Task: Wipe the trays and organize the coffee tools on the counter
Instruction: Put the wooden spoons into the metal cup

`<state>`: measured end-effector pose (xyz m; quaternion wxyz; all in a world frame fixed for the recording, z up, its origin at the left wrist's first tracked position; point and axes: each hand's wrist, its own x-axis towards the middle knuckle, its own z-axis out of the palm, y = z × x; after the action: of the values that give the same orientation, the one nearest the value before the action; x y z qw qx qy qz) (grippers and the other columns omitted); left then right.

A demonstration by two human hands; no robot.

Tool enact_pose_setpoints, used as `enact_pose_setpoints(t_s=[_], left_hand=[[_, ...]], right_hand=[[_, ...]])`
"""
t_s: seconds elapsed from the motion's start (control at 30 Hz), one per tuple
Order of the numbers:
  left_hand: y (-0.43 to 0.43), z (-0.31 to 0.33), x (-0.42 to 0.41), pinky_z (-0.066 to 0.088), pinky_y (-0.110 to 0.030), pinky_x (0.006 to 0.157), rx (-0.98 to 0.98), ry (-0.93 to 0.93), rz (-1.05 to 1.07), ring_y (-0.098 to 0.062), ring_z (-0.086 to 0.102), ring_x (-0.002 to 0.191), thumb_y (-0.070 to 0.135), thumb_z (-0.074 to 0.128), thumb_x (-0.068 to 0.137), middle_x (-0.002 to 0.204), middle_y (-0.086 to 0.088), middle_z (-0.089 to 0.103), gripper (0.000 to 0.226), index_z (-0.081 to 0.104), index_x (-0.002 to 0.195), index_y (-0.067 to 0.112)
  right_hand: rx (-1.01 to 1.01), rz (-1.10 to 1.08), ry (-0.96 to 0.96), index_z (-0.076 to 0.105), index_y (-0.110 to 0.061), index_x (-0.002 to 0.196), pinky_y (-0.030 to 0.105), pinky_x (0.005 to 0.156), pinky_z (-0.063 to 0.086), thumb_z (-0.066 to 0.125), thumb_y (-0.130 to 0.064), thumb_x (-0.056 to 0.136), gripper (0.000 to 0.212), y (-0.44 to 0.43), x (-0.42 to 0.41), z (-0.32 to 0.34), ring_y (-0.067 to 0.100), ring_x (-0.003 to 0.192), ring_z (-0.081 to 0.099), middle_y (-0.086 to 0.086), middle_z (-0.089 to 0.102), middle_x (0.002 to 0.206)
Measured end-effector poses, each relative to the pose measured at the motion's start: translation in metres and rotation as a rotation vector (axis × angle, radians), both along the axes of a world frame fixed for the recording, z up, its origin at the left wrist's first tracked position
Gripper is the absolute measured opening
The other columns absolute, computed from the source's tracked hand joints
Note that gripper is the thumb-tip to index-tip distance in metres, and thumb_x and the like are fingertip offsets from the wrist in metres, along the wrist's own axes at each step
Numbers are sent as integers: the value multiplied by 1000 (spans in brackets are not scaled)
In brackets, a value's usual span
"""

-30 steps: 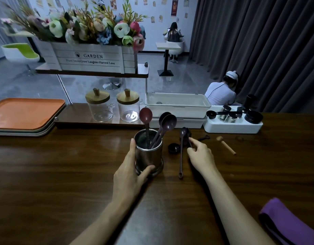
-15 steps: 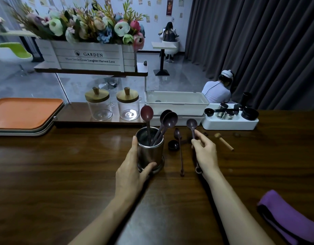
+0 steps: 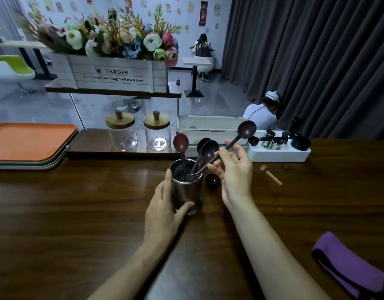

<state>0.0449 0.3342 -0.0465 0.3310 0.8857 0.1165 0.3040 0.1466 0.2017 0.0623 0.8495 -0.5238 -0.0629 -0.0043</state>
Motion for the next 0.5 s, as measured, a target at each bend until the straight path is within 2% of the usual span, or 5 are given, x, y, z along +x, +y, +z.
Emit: enact_pose_setpoints(t_s=[0.13, 0.23, 0.3, 0.4, 0.5], left_hand=[[1, -3, 2, 57, -38, 81, 5, -2, 5, -19, 59, 115, 49, 82, 76, 139, 1, 50, 122, -11, 156, 52], [2, -4, 2, 57, -38, 74, 19, -3, 17, -18, 62, 108, 55, 80, 74, 139, 4, 48, 119, -4, 158, 49], [2, -5, 3, 58, -39, 72, 36, -10, 12, -19, 62, 106, 56, 79, 74, 140, 4, 46, 116, 1, 159, 45], [2, -6, 5, 59, -43, 83, 36, -34, 0, -21, 58, 119, 53, 80, 75, 149, 2, 41, 112, 9, 160, 37], [2, -7, 4, 53, -45, 101, 45, -91, -29, -22, 47, 138, 54, 72, 84, 160, -1, 32, 97, 18, 160, 27]], right_hand=[[-40, -68, -11, 55, -6, 112, 26, 57, 58, 56, -3, 100, 12, 8, 1, -7, 13, 63, 63, 8, 61, 79], [-214, -66, -40, 56, -3, 106, 25, 52, 54, 60, -4, 98, 8, 12, 1, -20, 16, 62, 62, 7, 62, 74], [-371, -64, -72, 59, -8, 98, 30, 53, 51, 67, -10, 93, 9, 14, 3, -31, 18, 62, 61, 2, 63, 67], [-514, -25, -107, 66, -20, 91, 41, 74, 56, 74, -21, 85, 10, 15, 1, -38, 21, 76, 69, 0, 70, 79], [-554, 24, -113, 70, -17, 96, 38, 84, 56, 73, -18, 87, 9, 14, -3, -41, 14, 83, 68, 1, 73, 90]])
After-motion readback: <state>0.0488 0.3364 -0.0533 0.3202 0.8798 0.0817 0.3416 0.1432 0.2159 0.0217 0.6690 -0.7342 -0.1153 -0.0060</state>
